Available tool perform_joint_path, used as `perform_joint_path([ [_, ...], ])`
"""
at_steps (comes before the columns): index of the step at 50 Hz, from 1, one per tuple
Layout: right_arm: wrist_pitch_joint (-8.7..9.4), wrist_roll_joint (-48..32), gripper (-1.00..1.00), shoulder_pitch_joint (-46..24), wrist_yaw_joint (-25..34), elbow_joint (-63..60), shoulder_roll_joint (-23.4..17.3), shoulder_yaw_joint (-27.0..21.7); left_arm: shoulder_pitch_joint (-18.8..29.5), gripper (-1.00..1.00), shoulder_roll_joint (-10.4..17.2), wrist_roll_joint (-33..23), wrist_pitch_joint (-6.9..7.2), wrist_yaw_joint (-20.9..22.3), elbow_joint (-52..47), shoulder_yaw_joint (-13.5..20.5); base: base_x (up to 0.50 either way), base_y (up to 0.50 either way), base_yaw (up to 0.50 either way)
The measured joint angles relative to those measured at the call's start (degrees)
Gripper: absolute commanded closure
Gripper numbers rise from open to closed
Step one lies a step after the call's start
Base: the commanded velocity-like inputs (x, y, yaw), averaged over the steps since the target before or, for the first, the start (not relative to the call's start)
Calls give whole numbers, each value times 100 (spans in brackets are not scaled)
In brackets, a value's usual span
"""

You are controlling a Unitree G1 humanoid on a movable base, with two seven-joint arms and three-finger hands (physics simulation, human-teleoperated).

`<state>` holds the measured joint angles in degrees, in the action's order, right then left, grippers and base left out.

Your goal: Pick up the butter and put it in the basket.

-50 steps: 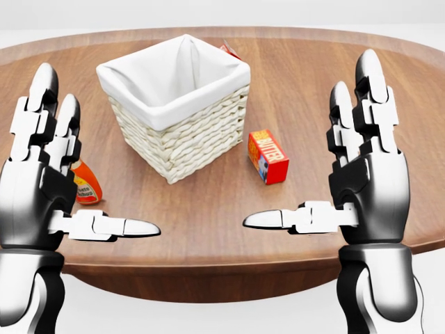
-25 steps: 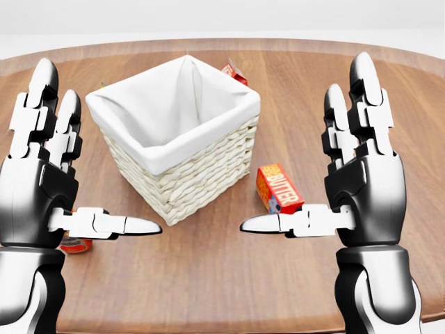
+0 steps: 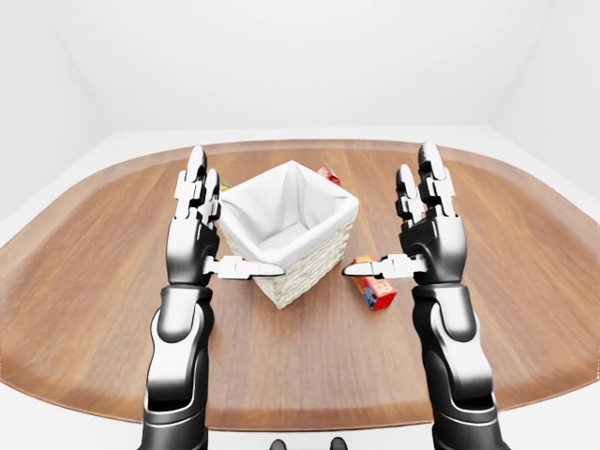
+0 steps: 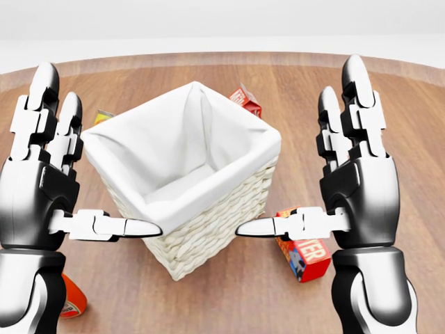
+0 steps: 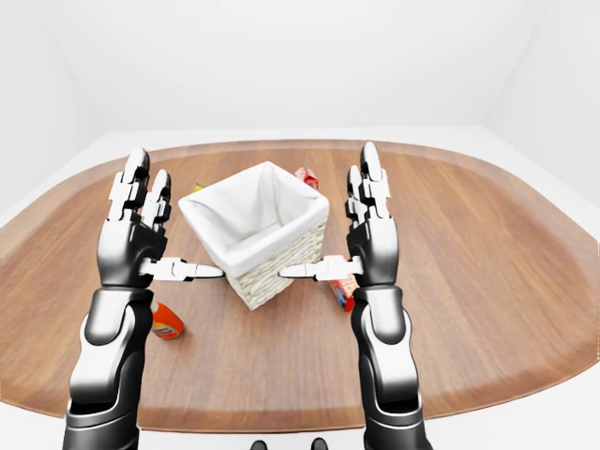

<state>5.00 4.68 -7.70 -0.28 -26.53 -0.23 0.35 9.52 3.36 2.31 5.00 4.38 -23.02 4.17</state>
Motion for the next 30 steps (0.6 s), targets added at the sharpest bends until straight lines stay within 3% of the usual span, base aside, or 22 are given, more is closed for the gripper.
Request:
perform_joint_path([
  [6,0,-11,-100,-1,-6,21,16,12,-3,-100,0,3,0,4,7,-1,32,8,0],
  [21,0,-197,-100,24,-54,171,-4,5,-1,-100,1,13,0,16,25,-1,0,0,0],
  [30,0,-795,-100,56,-92,560,-124,-50,-3,-100,0,20,0,22,16,0,0,0,0],
])
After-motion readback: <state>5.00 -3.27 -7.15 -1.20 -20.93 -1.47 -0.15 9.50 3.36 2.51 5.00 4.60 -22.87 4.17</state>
